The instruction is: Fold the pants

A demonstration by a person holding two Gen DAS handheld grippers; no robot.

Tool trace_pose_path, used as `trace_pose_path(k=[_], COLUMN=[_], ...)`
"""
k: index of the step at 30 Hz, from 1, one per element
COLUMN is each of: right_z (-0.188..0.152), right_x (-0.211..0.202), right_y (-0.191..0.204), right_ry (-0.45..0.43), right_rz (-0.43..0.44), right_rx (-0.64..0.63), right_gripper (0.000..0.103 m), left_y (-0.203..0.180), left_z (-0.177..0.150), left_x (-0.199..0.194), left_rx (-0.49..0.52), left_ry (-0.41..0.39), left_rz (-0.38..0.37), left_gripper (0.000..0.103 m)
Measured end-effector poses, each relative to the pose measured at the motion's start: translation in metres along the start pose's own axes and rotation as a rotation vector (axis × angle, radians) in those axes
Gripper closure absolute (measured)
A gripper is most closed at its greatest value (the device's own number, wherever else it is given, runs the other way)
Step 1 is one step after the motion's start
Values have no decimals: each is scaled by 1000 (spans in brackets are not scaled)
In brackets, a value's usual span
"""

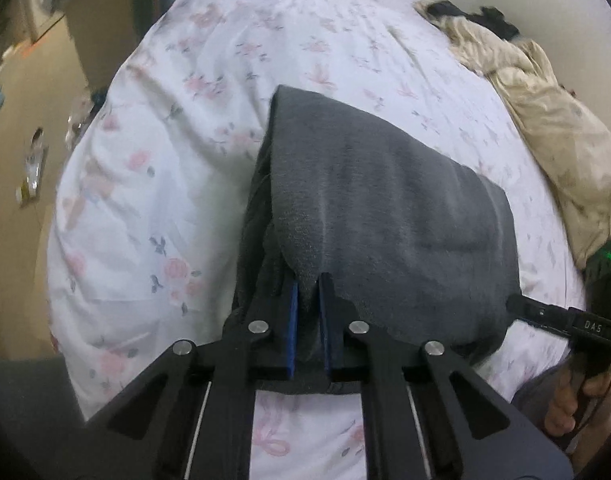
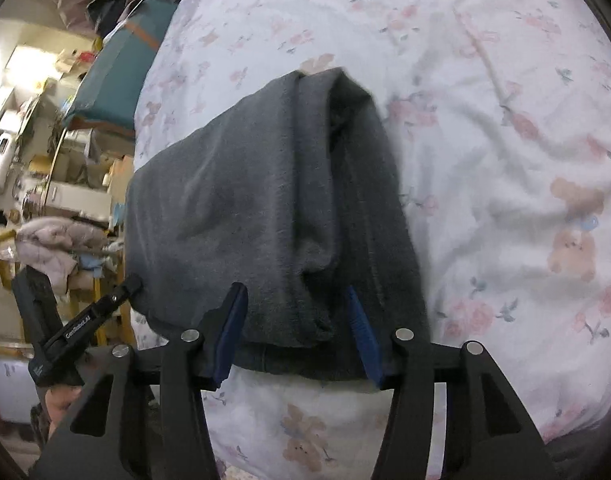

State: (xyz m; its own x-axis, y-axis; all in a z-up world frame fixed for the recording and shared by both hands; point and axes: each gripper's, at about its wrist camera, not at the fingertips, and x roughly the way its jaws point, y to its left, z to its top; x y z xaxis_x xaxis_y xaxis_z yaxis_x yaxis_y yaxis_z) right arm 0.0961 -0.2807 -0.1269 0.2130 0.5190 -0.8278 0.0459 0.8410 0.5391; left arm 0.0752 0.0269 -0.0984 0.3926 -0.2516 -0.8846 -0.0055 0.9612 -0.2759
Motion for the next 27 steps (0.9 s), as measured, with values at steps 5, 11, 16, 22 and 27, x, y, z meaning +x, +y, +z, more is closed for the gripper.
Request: trace_pose_path(k=[5,11,16,22,27], right_z=[-6,-26,-37,-35,-27], right_x=[-11,-60,3,24,-17], right_y=[19,34,16,7,-13], right_ry=[-42,-90,124,159,65], right_rz=[-67,-30,-209,-247,-120], right_rx=[-112,-150,-88,-56,110], right_gripper=[94,96,96,86,49], left_y=[-12,-8,3,-10,4], left_z=[1,-4,-31,-30,-18], left_x=[-36,-62,16,23,-18], left_rx=[61,87,75,160,84], left_ry=[-73,-18,235,209,86], left_rz=[-70,-130,64,167,251], left_gripper=[98,98,97,83,46])
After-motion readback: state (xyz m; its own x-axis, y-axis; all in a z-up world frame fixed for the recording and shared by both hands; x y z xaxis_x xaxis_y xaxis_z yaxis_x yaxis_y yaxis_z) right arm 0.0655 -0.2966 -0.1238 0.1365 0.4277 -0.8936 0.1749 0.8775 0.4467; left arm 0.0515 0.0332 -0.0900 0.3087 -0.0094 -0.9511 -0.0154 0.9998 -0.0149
